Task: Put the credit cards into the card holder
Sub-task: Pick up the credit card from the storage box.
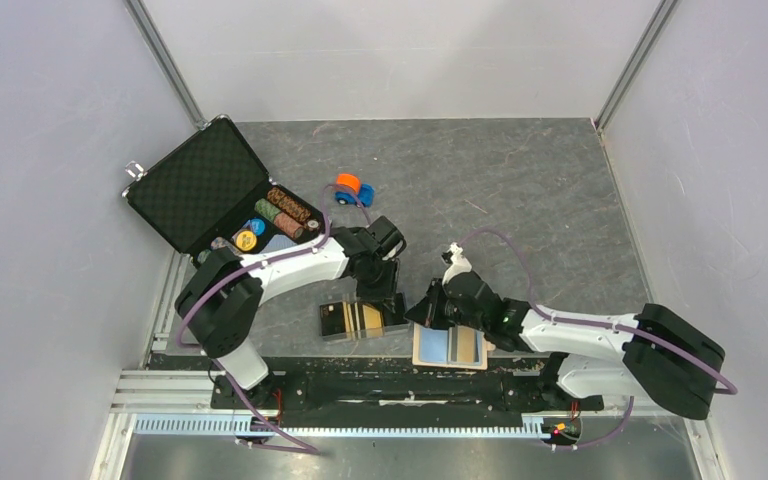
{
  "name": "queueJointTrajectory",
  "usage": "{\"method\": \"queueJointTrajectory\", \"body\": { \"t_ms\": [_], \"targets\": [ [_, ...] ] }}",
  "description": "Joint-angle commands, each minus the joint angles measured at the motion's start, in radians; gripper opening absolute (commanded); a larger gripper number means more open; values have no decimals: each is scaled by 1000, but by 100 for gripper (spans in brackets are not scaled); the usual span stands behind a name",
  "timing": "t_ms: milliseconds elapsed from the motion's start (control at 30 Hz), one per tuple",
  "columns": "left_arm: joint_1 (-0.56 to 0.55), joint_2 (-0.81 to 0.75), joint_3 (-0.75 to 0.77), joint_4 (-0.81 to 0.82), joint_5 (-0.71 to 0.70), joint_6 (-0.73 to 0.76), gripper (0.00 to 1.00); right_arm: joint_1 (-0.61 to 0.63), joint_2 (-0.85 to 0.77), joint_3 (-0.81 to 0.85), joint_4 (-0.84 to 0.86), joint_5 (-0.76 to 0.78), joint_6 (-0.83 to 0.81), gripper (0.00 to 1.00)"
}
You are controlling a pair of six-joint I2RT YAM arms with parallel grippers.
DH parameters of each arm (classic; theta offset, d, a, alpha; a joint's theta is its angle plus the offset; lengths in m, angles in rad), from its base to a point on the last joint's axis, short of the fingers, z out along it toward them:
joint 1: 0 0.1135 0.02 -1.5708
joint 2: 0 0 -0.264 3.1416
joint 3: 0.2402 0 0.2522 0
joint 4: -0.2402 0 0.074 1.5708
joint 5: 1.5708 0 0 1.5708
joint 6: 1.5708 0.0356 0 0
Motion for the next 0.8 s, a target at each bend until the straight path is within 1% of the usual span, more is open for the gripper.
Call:
{"method": "queueJointTrajectory", "body": {
  "t_ms": [0, 167, 267, 300, 367, 433, 500, 567, 600, 633, 700, 767],
  "targets": [
    [7, -29, -5, -4, -53, 26, 42, 50, 19, -3, 128, -14, 98, 0],
    [6, -61, -79, 9, -61, 5, 40, 68, 46, 20, 137, -12, 101, 0],
    [-6, -55, -102, 13, -65, -2, 36, 72, 42, 19, 137, -5, 101, 0],
    [-9, -57, -106, 19, -61, -7, 32, 72, 40, 18, 137, -5, 101, 0],
    [-16, -67, -114, 34, -60, -14, 18, 71, 38, 19, 134, -5, 98, 0],
    [-21, -76, -113, 42, -58, -23, 8, 71, 41, 22, 135, -10, 95, 0],
    [-24, -87, -108, 47, -56, -29, 5, 71, 41, 24, 135, -13, 93, 0],
    [-23, -97, -104, 45, -57, -28, 5, 71, 40, 24, 134, -13, 92, 0],
    [-25, -103, -104, 41, -63, -30, 6, 71, 38, 25, 133, -12, 90, 0],
    [-25, -113, -104, 35, -69, -32, 10, 71, 37, 27, 131, -11, 89, 0],
    [-27, -144, -110, 34, -81, -40, 29, 71, 37, 31, 127, -13, 82, 0],
    [-27, -177, -122, 34, -87, -51, 41, 71, 39, 35, 124, -14, 78, 0]
  ]
}}
